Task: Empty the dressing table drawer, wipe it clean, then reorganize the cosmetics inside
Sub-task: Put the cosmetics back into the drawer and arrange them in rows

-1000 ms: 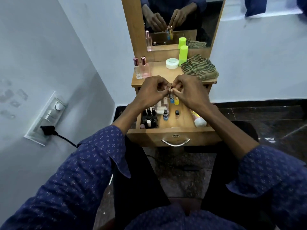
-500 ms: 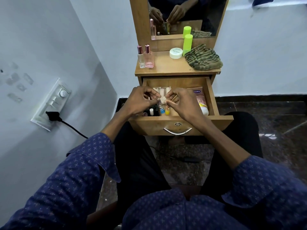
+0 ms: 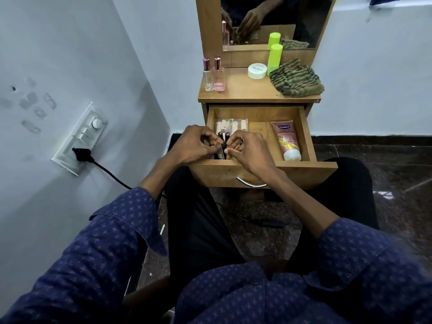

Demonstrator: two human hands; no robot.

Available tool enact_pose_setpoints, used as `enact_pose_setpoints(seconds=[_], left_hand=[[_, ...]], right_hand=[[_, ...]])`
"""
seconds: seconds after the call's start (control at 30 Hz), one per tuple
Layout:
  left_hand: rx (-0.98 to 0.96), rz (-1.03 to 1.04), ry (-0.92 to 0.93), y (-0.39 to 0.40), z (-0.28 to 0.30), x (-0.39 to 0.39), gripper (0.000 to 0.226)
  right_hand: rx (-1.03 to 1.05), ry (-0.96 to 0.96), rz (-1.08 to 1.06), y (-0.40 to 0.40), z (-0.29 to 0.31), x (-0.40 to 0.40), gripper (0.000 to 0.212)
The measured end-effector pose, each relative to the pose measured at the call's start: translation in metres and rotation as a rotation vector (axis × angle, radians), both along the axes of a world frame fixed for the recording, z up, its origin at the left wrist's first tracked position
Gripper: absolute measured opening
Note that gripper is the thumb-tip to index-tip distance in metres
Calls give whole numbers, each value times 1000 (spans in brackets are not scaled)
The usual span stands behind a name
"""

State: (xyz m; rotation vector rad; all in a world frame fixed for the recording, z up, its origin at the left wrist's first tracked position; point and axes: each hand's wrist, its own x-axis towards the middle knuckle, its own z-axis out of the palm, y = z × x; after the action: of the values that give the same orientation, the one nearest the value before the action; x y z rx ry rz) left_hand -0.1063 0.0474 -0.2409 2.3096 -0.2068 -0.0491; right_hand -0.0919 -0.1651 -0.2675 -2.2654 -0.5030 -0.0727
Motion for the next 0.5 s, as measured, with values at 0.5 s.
enact_pose_setpoints(seconds=[0.5], left_hand=[[121,-107,96,3,-2,7,18]], right_hand=[[-36,266,33,3,-6,15,23]])
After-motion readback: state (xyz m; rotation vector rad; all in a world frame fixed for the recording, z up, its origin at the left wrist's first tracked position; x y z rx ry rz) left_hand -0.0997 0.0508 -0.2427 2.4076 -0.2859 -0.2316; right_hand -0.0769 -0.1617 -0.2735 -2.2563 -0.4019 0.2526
